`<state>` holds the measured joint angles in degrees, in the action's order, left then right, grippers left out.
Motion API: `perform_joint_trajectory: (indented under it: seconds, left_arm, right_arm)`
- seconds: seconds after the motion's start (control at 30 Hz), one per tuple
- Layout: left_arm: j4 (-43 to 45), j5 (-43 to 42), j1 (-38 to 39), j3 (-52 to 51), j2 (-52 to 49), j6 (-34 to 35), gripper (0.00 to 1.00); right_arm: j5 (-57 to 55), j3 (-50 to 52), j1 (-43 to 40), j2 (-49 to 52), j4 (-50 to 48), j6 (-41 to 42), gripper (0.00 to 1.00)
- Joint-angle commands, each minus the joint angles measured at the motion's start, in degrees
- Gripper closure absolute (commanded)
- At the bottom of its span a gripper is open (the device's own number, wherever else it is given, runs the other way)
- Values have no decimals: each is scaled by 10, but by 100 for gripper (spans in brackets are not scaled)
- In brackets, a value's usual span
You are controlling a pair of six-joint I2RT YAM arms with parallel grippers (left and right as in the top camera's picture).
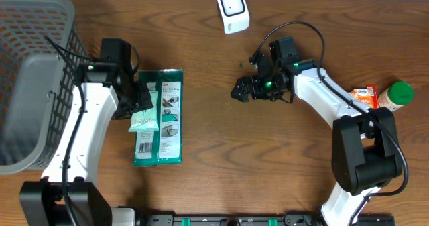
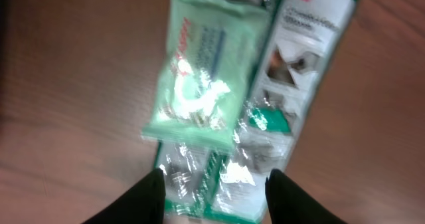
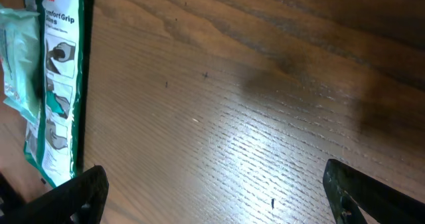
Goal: Scan the item barcode
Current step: 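Reach the left gripper down and grasp the light-green wipes pouch, then lift the wipes pouch off the gloves pack and set it right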
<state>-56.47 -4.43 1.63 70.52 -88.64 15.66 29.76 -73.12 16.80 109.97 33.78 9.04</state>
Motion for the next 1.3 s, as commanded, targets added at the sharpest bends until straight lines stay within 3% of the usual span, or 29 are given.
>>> perform_joint_trajectory:
  seconds: [0.0, 0.23, 0.4, 0.77, 0.93, 1.0, 1.27]
  left_arm:
    - [38, 38, 1, -38, -3, 10, 51]
    - [110, 42, 44, -74, -23, 5, 51]
    - [145, 129, 70, -74, -72, 16, 50]
    - [189, 129, 70, -74, -174, -6, 49]
    - [195, 129, 70, -74, -199, -5, 62]
    - [191, 129, 70, -73, -198, -6, 91]
    - [165, 93, 70, -45, -88, -3, 92]
  right_arm:
    - [0, -9, 5, -7, 0, 7, 1]
    - [-24, -9, 5, -7, 1, 6, 1]
    - [-25, -9, 5, -7, 3, 6, 1]
    - [-25, -9, 5, -7, 3, 6, 1]
    - [-25, -9, 5, -7, 3, 6, 1]
    - [-25, -9, 5, -7, 3, 6, 1]
    - [-25, -9, 5, -7, 3, 6, 1]
